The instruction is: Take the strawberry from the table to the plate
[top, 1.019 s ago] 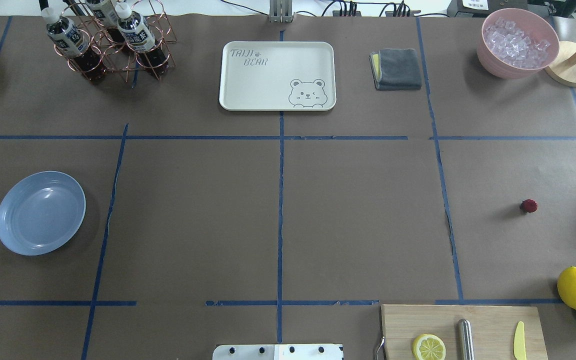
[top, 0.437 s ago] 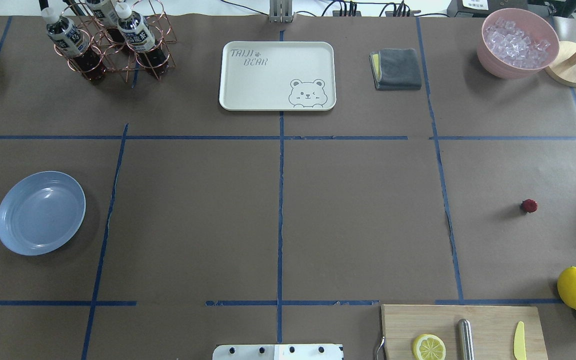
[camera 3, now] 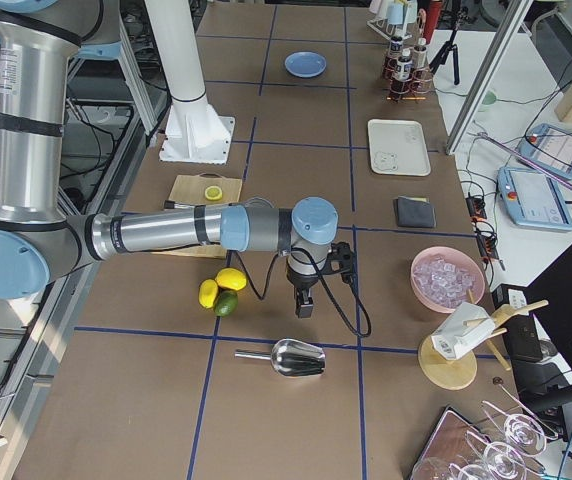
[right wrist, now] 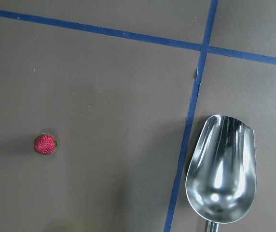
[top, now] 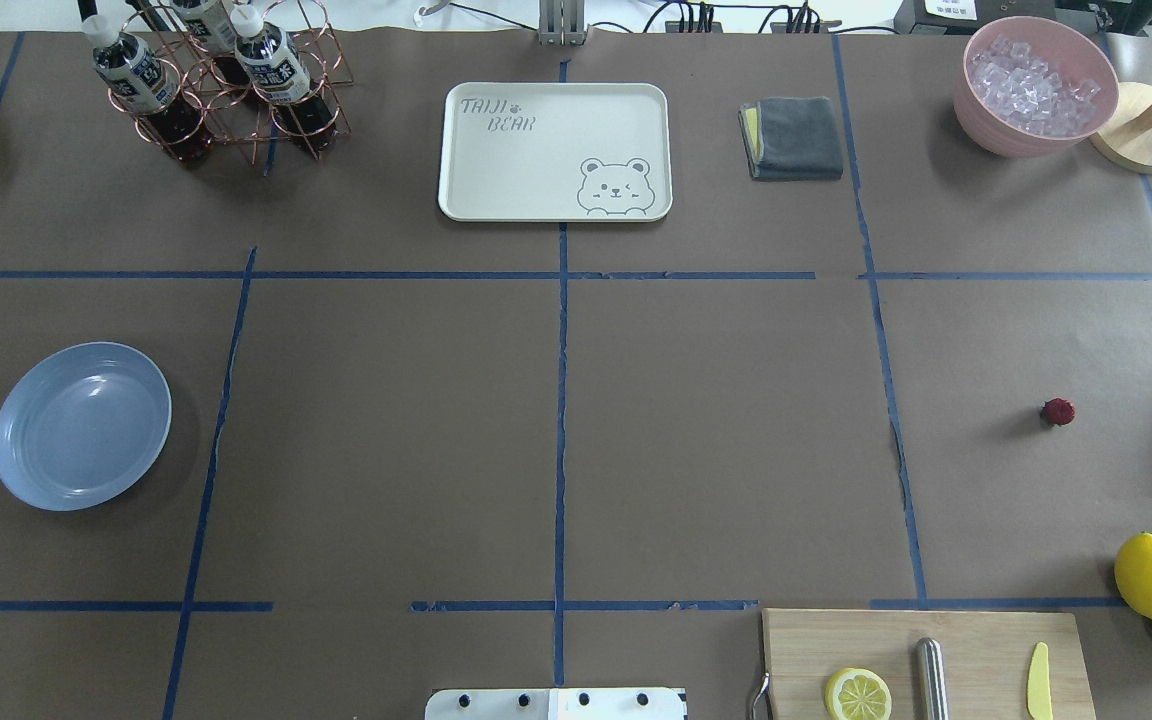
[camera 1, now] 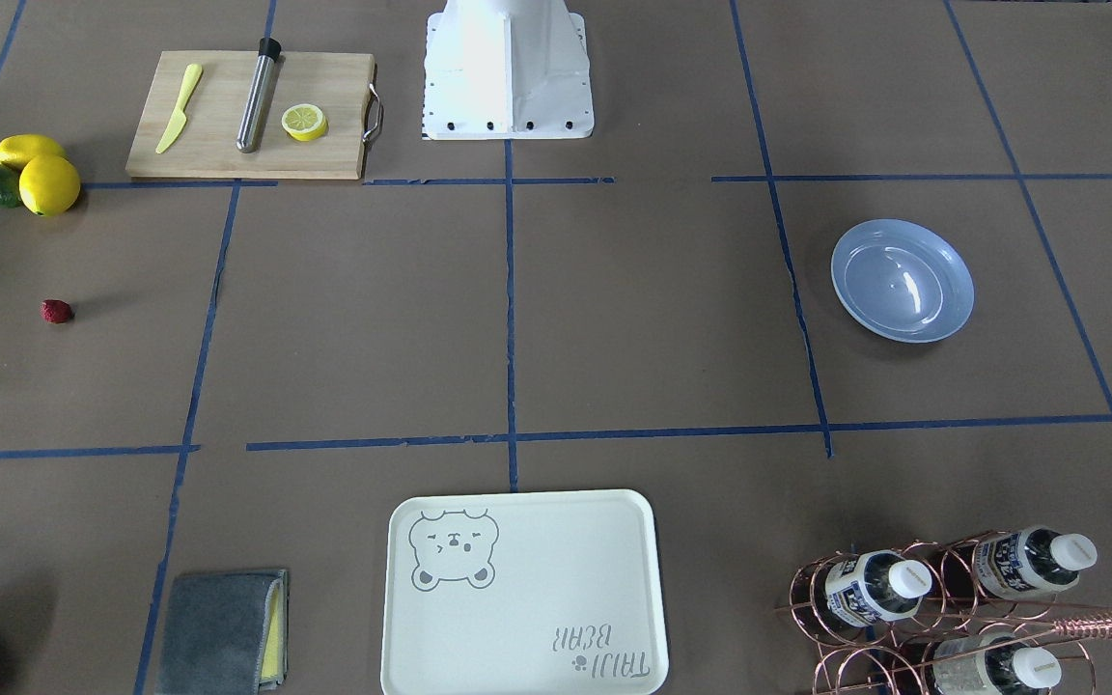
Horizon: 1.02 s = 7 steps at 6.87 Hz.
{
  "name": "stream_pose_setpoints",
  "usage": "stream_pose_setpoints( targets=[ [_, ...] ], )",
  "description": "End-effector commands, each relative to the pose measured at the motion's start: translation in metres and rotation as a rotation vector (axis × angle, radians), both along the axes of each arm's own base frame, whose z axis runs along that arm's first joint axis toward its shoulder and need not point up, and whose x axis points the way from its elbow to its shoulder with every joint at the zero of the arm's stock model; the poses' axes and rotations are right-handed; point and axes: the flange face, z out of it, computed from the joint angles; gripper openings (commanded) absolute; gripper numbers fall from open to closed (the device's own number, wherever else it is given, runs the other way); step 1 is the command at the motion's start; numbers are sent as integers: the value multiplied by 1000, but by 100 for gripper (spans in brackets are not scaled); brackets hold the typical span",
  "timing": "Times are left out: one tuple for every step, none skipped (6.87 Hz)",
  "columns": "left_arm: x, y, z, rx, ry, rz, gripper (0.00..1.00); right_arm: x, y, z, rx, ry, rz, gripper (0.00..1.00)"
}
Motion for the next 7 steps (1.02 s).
stream_pose_setpoints(
  targets=[
    [43, -8, 8, 74, 12, 81, 100, 0, 1, 1, -4, -1, 1, 100],
    [105, -14, 19, 153, 32, 180, 100, -1, 1, 1, -6, -15, 1, 100],
    [148, -13, 43, 97, 54, 140, 100, -1, 1, 0, -7, -23, 1, 100],
    [157, -11, 66, 8, 76, 24, 89, -2, 1, 0, -6, -24, 0, 100],
    [192, -2, 75, -3, 83, 54, 87, -2, 1, 0, -7, -24, 1, 100],
    [210, 2, 74, -39, 84, 58, 87, -2, 2, 0, -9, -26, 1, 100],
    [236, 11, 75, -55, 79, 100, 87, -2, 2, 0, -11, -36, 2, 100]
  ],
)
